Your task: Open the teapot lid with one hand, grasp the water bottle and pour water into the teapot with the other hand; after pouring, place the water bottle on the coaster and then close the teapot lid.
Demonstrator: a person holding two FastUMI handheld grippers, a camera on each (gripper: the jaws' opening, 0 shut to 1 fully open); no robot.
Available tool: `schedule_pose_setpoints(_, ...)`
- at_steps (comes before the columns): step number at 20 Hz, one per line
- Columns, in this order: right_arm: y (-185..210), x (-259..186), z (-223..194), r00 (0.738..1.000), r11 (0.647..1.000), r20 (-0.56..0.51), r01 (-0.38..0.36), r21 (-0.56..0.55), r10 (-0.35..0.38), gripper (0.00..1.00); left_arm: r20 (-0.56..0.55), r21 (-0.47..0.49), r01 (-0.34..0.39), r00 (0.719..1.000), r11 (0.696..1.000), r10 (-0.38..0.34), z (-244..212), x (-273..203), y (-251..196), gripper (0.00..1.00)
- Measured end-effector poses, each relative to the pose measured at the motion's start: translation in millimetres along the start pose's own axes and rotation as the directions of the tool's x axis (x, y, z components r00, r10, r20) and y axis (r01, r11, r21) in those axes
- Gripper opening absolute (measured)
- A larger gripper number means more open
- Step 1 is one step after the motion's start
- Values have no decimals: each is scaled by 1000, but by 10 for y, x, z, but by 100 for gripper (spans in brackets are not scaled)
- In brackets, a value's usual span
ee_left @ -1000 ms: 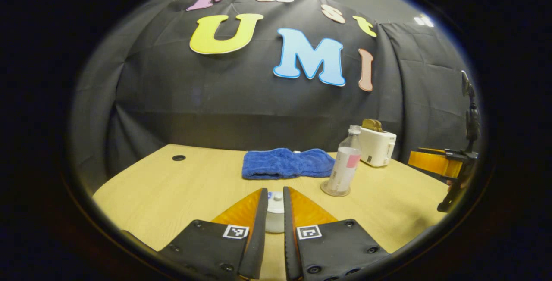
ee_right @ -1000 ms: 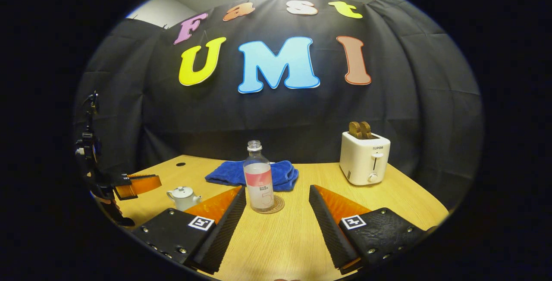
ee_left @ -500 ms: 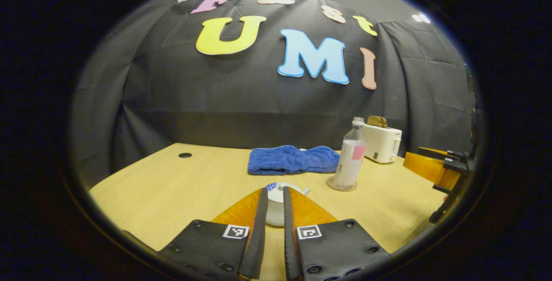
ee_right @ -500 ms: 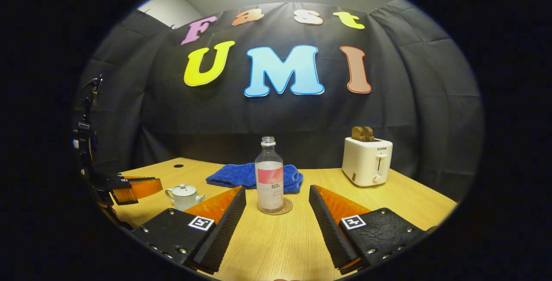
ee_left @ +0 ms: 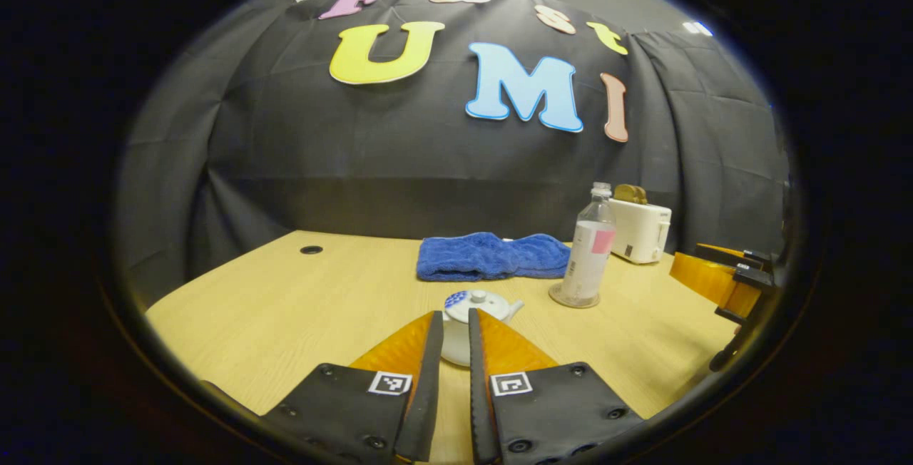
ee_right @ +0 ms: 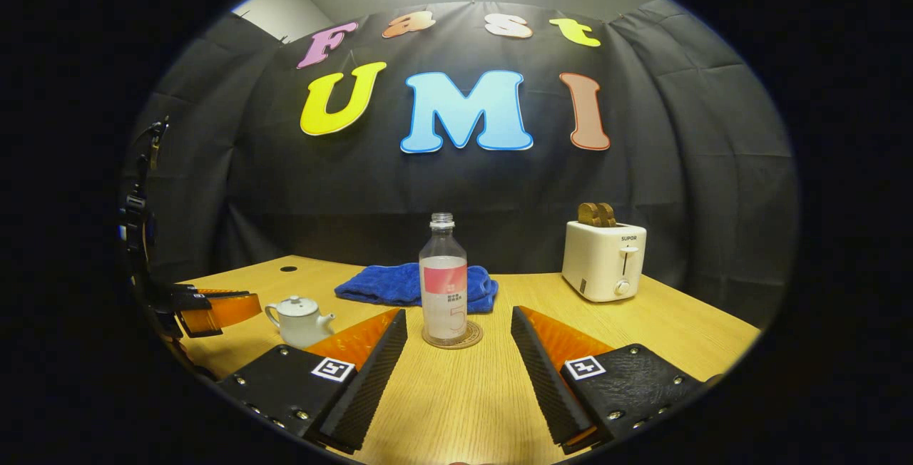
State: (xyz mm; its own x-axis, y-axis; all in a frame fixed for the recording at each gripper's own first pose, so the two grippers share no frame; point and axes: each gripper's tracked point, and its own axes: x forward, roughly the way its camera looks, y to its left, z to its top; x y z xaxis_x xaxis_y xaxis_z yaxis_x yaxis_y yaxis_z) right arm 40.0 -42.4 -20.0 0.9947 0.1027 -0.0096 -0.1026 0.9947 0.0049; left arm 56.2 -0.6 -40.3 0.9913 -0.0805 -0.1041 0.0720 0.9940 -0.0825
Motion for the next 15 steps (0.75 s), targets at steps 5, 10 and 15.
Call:
schedule_pose_setpoints(5,8,-14,3,1000,1000,5,11,-16,-11,92,17,7,-16,1000,1000,16,19,-23,46,21)
schedule_pose_setpoints(10,162,-91,46,1000,1000,24,9,-26,-8,89,42,20,-28,999,999,27,-4,-131,49,21)
schedule_pose_setpoints(15,354,-208,-35,999,997,31,25,-68,-23,92,81,42,-60,995,997,57,19,-296,80,20)
